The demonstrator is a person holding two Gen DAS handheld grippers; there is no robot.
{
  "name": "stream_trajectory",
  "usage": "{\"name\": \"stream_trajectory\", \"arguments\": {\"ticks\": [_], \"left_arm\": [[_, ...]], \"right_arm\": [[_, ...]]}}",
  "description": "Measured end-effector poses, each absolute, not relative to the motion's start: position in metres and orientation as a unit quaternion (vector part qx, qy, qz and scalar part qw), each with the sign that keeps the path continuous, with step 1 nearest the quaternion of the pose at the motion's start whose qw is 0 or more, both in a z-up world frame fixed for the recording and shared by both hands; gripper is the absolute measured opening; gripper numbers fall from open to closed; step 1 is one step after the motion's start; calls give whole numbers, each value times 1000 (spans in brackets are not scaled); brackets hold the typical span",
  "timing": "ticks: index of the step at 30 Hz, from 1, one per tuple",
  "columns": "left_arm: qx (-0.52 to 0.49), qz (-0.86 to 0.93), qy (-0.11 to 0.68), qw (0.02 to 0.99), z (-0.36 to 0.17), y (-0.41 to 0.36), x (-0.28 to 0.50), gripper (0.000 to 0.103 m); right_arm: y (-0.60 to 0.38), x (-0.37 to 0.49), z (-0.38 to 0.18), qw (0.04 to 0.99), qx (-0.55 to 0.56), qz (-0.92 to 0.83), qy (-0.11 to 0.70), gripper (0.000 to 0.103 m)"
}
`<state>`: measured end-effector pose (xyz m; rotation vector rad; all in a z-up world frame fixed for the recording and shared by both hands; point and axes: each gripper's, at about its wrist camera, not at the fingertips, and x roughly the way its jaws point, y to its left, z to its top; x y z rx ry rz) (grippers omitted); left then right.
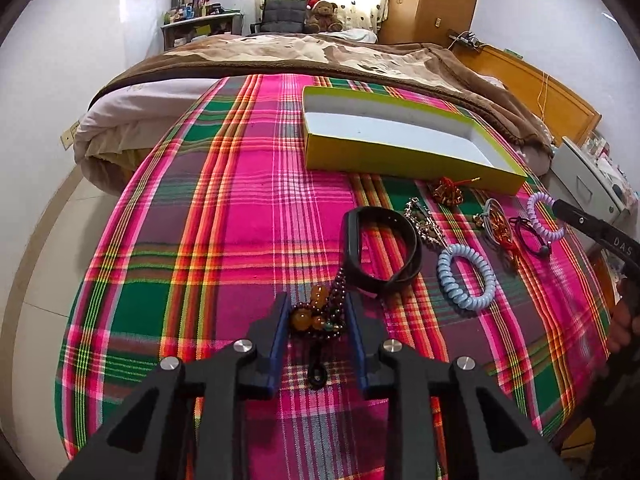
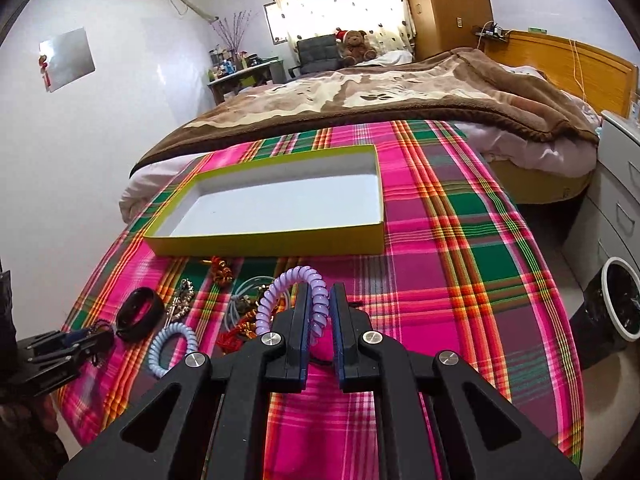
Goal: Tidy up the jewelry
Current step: 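Grasp the purple coiled hair tie with the right tool while the left tool grasps the brown beaded bracelet, then carry both items over the white tray and open both tools to drop them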
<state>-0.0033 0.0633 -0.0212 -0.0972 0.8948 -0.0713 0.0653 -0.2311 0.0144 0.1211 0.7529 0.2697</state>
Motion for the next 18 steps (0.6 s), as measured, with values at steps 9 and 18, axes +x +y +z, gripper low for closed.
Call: {"name": "stream_trajectory", "arguments": {"ticks": [9,18], "left_arm": [[-42,-48,409,910,2,58,5,28],[-43,-72,376,923,32,48,48,28]], "right_arm": [[-235,65,28,925,64,131,351,10],[-236,82,47,929,64,129,342,10]]}}
